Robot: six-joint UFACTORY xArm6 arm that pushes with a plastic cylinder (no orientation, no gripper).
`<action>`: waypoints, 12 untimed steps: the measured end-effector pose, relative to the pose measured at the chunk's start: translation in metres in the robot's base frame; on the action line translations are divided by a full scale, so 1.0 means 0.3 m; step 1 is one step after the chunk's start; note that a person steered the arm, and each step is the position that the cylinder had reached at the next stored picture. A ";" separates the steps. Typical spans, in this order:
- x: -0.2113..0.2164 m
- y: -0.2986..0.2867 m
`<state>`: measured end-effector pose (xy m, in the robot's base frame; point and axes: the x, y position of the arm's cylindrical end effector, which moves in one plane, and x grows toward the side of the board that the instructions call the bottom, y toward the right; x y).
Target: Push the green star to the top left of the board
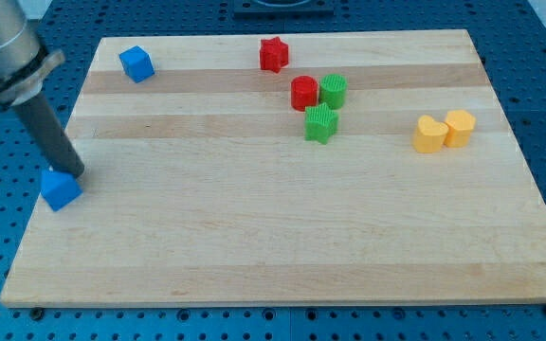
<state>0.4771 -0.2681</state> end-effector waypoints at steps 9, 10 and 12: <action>-0.308 0.041; -0.266 0.084; -0.090 0.299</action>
<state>0.4501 -0.1783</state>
